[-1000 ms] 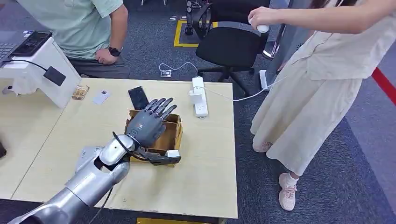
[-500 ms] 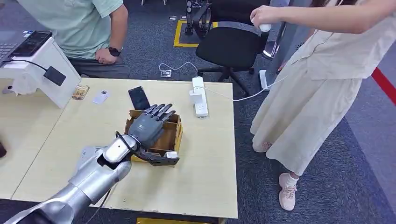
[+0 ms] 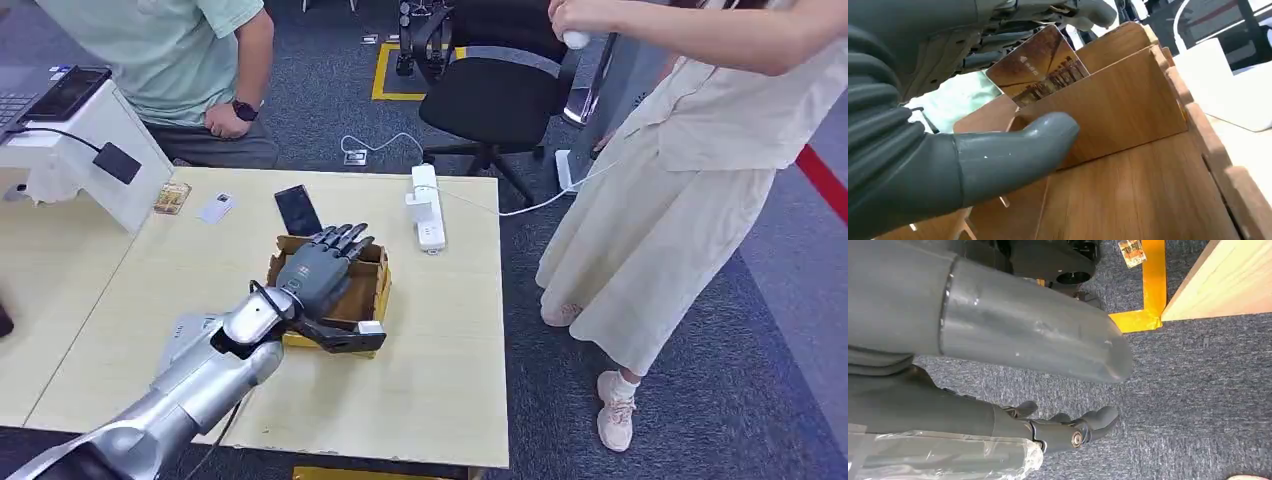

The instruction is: Pass the card to the sensor for recognition and then transmit it.

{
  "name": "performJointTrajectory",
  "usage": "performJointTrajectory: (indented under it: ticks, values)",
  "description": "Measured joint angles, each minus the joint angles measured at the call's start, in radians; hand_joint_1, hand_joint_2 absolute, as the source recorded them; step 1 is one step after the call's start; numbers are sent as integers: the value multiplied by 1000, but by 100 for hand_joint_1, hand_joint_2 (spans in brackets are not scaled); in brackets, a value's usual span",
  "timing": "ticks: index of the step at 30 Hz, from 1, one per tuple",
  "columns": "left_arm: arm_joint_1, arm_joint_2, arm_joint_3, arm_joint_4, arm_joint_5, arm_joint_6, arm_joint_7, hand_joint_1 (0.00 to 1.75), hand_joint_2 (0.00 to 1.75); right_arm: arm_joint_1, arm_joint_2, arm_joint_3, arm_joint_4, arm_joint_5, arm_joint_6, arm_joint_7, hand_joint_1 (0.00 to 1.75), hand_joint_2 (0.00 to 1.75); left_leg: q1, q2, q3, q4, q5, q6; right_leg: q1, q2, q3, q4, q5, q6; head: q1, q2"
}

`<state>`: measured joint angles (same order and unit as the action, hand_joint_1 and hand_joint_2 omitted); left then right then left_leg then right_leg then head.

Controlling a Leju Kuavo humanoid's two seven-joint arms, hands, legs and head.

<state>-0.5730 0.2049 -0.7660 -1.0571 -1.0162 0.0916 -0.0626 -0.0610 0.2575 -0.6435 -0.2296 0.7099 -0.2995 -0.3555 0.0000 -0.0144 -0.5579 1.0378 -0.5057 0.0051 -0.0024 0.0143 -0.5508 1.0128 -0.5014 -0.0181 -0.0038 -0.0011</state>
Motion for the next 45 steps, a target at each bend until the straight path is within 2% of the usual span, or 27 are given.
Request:
performJointTrajectory:
  ticks: [5, 6, 9, 11, 13, 14, 15, 18, 20, 21, 22, 23, 24, 26, 27, 28, 29, 32, 33, 43, 45]
  values:
    - [-14, -3, 0, -14, 7, 8, 0, 175, 175, -1, 0, 1, 0, 3, 0, 0, 0, 0, 0, 0, 0, 0, 0, 0, 0, 0, 0, 0, 0, 0, 0, 0]
    - [-15, -3, -1, -20, 10, 16, 0, 175, 0, -1, 0, 2, 0, 4, 0, 0, 0, 0, 0, 0, 0, 0, 0, 0, 0, 0, 0, 0, 0, 0, 0, 0]
    - [-14, -6, -1, -42, 7, 46, 0, 155, 0, -1, 0, 4, 0, 7, -1, 0, 0, 0, 0, 0, 0, 0, 0, 0, 0, 0, 0, 0, 0, 0, 0, 0]
    - [-12, -7, -1, -59, -2, 83, 1, 155, 0, -1, 0, 5, 0, 8, -2, 0, 0, 0, 0, 0, 0, 0, 0, 0, 0, 0, 0, 0, 0, 0, 0, 0]
    - [-10, -7, -1, -74, -12, 112, 1, 164, 0, -1, 0, 5, 0, 8, -3, 0, 0, 0, 0, 0, 0, 0, 0, 0, 0, 0, 0, 0, 0, 0, 0, 0]
    - [-10, -7, -1, -81, -12, 121, 1, 168, 175, -1, 0, 5, 0, 8, -3, 0, 0, 0, 0, 0, 0, 0, 0, 0, 0, 0, 0, 0, 0, 0, 0, 0]
    - [-8, -7, -1, -89, -13, 125, 1, 168, 175, -1, 0, 6, 0, 7, -3, -1, 0, 0, 0, 0, 0, 0, 0, 0, 0, 0, 0, 0, 0, 0, 0, 0]
    - [-3, -7, -1, -112, -15, 138, 1, 138, 175, -1, 0, 6, 0, 0, -5, -4, 0, 0, 0, 0, 0, 0, 0, 0, 0, 0, 0, 0, 0, 0, 0, 0]
    - [2, -6, -1, -132, -15, 142, 0, 138, 175, -1, 0, 6, 0, -1, -5, -5, 0, 0, 0, 0, 0, 0, 0, 0, 0, 0, 0, 0, 0, 0, 0, 0]
    - [4, -6, -1, -141, -15, 142, -1, 59, 175, -1, 0, 6, 0, -2, -5, -5, 0, 0, 0, 0, 0, 0, 0, 0, 0, 0, 0, 0, 0, 0, 0, 0]
    - [6, -6, -1, -147, -15, 142, -2, 47, 175, -1, 0, 6, 0, -3, -5, -5, 0, 0, 0, 0, 0, 0, 0, 0, 0, 0, 0, 0, 0, 0, 0, 0]
    - [8, -6, -1, -154, -16, 142, -2, 63, 175, -1, 0, 6, 0, -3, -6, -5, 0, 0, 0, 0, 0, 0, 0, 0, 0, 0, 0, 0, 0, 0, 0, 0]
    - [10, -6, -1, -158, -16, 142, -2, 155, 175, -1, 0, 6, 0, -3, -7, -5, 0, 0, 0, 0, 0, 0, 0, 0, 0, 0, 0, 0, 0, 0, 0, 0]
    - [11, -6, -1, -168, -18, 142, -3, 161, 175, -1, 0, 6, 0, -3, -13, -5, 0, 0, 0, 0, 0, 0, 0, 0, 0, 0, 0, 0, 0, 0, 0, 0]
    - [11, -7, -1, -171, -19, 142, -3, 152, 175, -1, 0, 6, 0, -3, -16, -5, 0, 0, 0, 0, 0, 0, 0, 0, 0, 0, 0, 0, 0, 0, 0, 0]
    - [12, -7, -1, -175, -22, 142, -3, 68, 175, -1, 0, 6, 0, -3, -18, -5, 0, 0, 0, 0, 0, 0, 0, 0, 0, 0, 0, 0, 0, 0, 0, 0]
    - [11, -8, -1, -177, -23, 142, -3, 17, 175, -1, 0, 6, 0, -3, -19, -5, 0, 0, 0, 0, 0, 0, 0, 0, 0, 0, 0, 0, 0, 0, 0, 0]
    - [11, -10, -1, -179, -25, 140, -5, 17, 175, -1, 0, 6, 0, -4, -21, -5, 0, 0, 0, 0, 0, 0, 0, 0, 0, 0, 0, 0, 0, 0, 0, 0]
    - [11, -10, -1, -180, -25, 140, -4, 0, 175, -1, 0, 6, 0, -4, -21, -5, 0, 0, 0, 0, 0, 0, 0, 0, 0, 0, 0, 0, 0, 0, 0, 0]
    - [12, -10, -1, -184, -25, 119, -5, 0, 175, 0, 0, 6, 0, -4, -21, -3, 0, 0, 0, 0, 0, 0, 0, 0, 0, 0, 0, 0, 0, 0, 0, 0]
    - [13, -8, -1, -184, -27, 119, -22, 0, 175, 0, 0, 6, 0, -4, -21, -3, 0, 0, 0, 0, 0, 0, 0, 0, 0, 0, 0, 0, 0, 0, 0, 0]
